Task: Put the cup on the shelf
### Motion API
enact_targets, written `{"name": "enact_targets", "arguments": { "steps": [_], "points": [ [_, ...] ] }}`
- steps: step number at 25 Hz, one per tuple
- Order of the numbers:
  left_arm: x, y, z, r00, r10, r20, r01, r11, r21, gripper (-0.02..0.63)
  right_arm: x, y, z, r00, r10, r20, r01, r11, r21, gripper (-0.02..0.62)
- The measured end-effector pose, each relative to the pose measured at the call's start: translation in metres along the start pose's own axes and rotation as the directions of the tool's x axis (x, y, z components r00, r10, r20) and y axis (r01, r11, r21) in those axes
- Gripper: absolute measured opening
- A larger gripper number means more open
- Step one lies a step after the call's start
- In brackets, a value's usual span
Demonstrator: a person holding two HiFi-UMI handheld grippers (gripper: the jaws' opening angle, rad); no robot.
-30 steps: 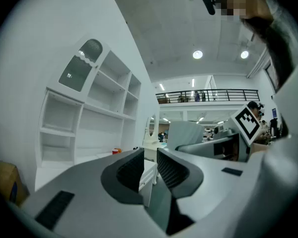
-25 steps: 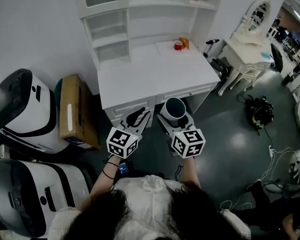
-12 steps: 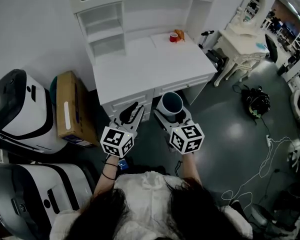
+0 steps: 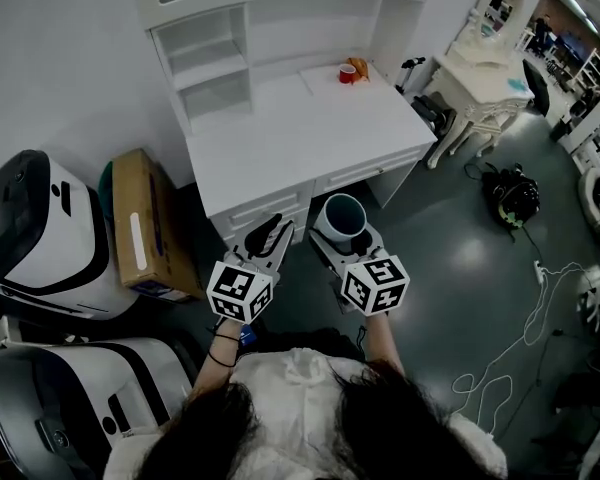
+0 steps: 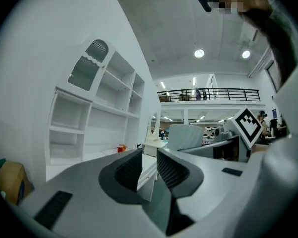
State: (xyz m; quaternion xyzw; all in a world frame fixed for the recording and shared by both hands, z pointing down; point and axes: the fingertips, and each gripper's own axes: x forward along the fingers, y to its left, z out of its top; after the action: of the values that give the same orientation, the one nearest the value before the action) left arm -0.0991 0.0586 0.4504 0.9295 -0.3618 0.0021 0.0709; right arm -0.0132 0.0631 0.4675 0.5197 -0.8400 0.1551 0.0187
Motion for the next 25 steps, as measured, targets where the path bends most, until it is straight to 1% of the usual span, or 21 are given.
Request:
{"name": "enact_targets", "arguments": {
  "steps": [6, 11, 14, 17, 25],
  "points": [
    [0.013, 0.011, -0.006, 1.0, 0.001, -0.012, -0.002, 1.0, -0.018, 0.091, 0.015, -0.01, 0.001, 1.0, -0.001, -0.02, 0.001, 1.0, -0.004, 0.339],
    [0.038, 0.022, -0.008, 1.0, 0.024, -0.02, -0.024, 0.999, -0.023, 0.091, 0.031, -0.032, 0.009, 1.0, 0.013, -0.018, -0.013, 1.0, -0.008, 0.339],
    [0.065, 0.032, -0.006, 0.999, 0.054, -0.01, -0.054, 0.998, -0.024, 0.091, 0.05, -0.058, 0.016, 0.999, 0.03, -0.021, -0.03, 0.999, -0.011, 0.339],
    [0.097, 0.04, -0.005, 0.997, 0.076, -0.02, -0.076, 0.997, -0.017, 0.091, 0.066, -0.088, 0.023, 0.998, 0.049, -0.034, -0.049, 0.999, -0.012, 0.339],
    [0.187, 0.053, 0.016, 0.99, 0.14, 0.003, -0.14, 0.99, -0.021, 0.091, 0.107, -0.165, 0.058, 0.991, 0.121, -0.056, -0.123, 0.992, -0.034, 0.339]
  ]
}}
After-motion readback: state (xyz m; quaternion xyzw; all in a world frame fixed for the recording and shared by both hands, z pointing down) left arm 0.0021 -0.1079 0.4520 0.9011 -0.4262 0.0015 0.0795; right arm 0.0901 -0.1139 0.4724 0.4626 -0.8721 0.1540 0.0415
